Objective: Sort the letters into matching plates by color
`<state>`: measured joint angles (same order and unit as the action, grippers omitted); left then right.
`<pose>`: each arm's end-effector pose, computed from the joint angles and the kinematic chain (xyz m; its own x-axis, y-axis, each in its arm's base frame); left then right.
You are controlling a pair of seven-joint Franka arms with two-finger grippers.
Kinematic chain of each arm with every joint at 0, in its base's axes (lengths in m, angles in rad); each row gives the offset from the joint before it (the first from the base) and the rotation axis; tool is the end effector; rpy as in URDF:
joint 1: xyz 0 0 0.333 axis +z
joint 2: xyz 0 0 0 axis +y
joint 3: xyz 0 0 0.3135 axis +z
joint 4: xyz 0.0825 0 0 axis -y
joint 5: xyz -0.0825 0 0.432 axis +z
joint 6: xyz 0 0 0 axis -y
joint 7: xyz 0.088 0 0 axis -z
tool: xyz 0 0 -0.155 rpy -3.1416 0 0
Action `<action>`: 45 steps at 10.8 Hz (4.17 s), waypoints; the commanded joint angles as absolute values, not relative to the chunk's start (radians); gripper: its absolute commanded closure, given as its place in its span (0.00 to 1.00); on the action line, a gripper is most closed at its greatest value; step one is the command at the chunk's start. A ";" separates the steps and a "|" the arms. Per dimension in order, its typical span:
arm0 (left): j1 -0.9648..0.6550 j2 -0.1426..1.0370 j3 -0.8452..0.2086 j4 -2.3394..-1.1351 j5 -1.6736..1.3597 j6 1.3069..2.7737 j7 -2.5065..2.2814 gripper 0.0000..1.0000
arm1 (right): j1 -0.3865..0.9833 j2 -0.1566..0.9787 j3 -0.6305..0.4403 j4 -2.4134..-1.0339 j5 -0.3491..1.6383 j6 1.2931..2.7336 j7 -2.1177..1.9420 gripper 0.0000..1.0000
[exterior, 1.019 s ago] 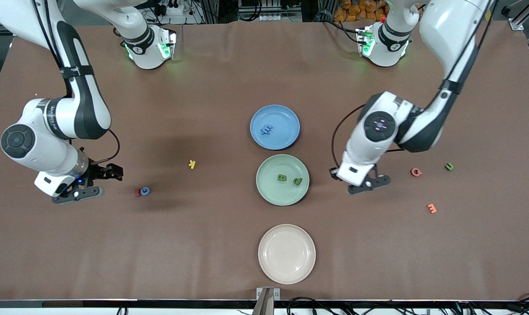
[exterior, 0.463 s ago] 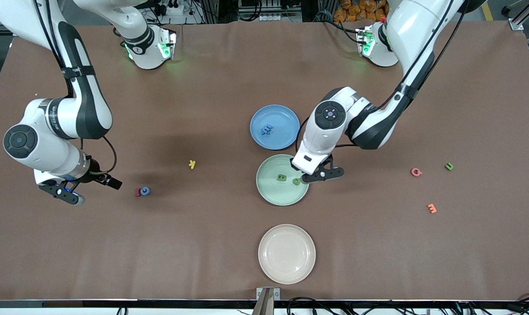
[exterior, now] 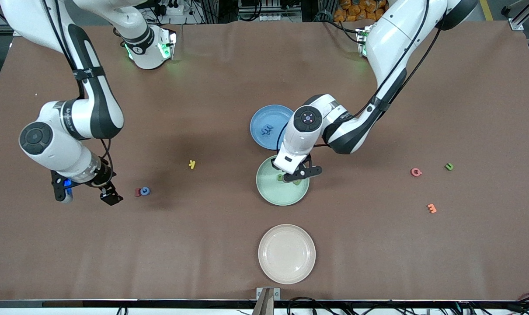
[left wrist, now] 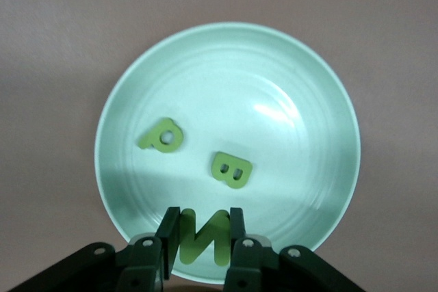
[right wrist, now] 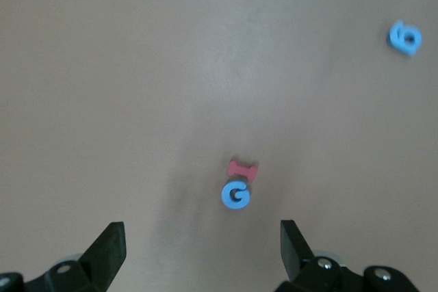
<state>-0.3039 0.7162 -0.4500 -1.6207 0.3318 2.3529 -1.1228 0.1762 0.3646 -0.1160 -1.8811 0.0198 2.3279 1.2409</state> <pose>0.5658 -0.4760 0.1640 0.9671 0.2539 0.0135 0.2510 -0.9620 0.1071 0.6770 0.0433 0.2453 0.3746 -0.9257 0.0518 -0.9232 -0.3776 -0.0718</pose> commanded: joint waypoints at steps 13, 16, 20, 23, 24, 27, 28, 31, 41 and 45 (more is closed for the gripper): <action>-0.114 0.638 -0.437 -1.615 0.364 2.202 -0.985 0.00 | 0.175 0.532 -0.094 -1.948 0.020 2.560 1.508 0.00; -0.014 0.608 -0.437 -1.654 0.365 2.169 -0.933 0.00 | 0.175 0.548 -0.089 -1.989 0.020 2.637 1.508 0.00; 0.081 0.575 -0.437 -1.690 0.365 2.171 -0.873 0.00 | 0.179 0.574 -0.087 -1.999 0.020 2.663 1.505 0.01; 0.150 0.514 -0.446 -1.742 0.364 2.171 -0.801 0.00 | 0.183 0.594 -0.080 -2.000 0.020 2.712 1.500 0.13; 0.182 0.496 -0.452 -1.759 0.361 2.171 -0.752 0.00 | 0.181 0.594 -0.080 -2.000 0.018 2.712 1.496 0.19; 0.261 0.482 -0.486 -1.796 0.350 2.172 -0.686 0.00 | 0.186 0.597 -0.080 -2.002 0.017 2.712 1.486 0.42; 0.230 0.457 -0.447 -1.815 0.350 2.172 -0.666 0.00 | 0.187 0.597 -0.080 -2.002 0.017 2.712 1.479 0.52; 0.153 0.439 -0.302 -1.842 0.348 2.181 -0.571 0.00 | 0.186 0.603 -0.080 -2.013 0.015 2.724 1.459 0.70; 0.089 0.348 -0.010 -2.100 0.279 2.388 -0.353 0.00 | 0.198 0.615 -0.075 -2.013 0.008 2.721 1.299 0.77; 0.049 0.357 0.153 -2.140 0.027 2.462 -0.035 0.00 | 0.209 0.624 -0.069 -2.011 0.008 2.714 1.200 0.79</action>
<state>0.0871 0.3854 0.0704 -2.0946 0.1567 2.4363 -0.1949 0.1886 0.5889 -0.0822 -1.9993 0.0148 2.7123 1.2370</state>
